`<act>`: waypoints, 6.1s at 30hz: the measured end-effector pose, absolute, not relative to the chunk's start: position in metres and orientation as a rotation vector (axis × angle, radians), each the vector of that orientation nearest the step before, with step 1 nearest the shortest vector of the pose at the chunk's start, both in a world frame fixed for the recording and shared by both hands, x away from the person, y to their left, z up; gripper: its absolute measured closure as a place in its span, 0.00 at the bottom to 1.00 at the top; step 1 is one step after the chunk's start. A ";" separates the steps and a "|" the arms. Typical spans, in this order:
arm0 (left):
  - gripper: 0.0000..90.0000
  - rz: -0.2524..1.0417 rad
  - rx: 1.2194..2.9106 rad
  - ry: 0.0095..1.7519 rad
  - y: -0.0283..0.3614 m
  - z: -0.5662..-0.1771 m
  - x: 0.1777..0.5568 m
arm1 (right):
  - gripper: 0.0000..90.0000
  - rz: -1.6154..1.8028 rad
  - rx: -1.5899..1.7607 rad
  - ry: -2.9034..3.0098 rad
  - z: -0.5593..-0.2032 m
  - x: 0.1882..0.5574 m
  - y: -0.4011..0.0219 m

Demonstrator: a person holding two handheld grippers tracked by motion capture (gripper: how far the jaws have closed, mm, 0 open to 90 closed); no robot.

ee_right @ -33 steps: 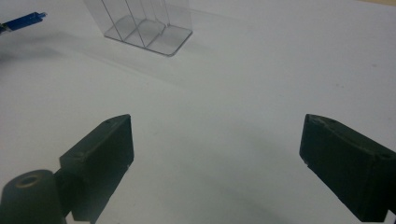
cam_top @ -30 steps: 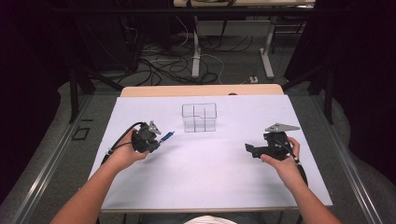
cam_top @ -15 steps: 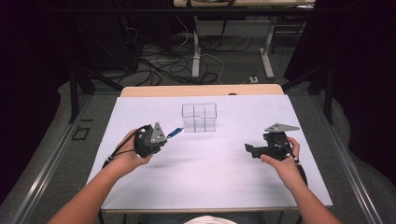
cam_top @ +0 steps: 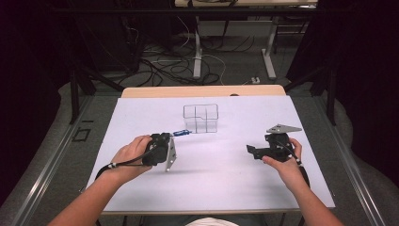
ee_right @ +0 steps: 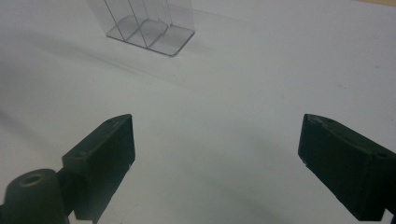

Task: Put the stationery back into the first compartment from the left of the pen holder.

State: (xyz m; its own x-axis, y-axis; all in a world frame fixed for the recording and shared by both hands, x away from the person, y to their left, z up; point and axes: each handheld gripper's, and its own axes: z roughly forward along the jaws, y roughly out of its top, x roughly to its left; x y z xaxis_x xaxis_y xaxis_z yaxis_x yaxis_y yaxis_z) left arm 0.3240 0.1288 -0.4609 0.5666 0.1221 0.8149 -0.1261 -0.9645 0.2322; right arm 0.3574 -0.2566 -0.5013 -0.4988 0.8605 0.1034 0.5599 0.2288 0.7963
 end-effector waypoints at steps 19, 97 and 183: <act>0.88 1.702 2.460 -0.585 0.102 -0.470 0.290 | 0.17 1.168 1.224 2.205 -0.490 0.357 -0.246; 0.88 1.661 2.446 -0.934 0.060 -0.485 0.274 | 0.77 0.722 0.631 3.020 -0.424 0.373 -0.087; 0.03 0.504 1.900 0.988 0.182 -0.495 0.339 | 0.88 1.299 0.935 2.236 -0.433 0.477 -0.053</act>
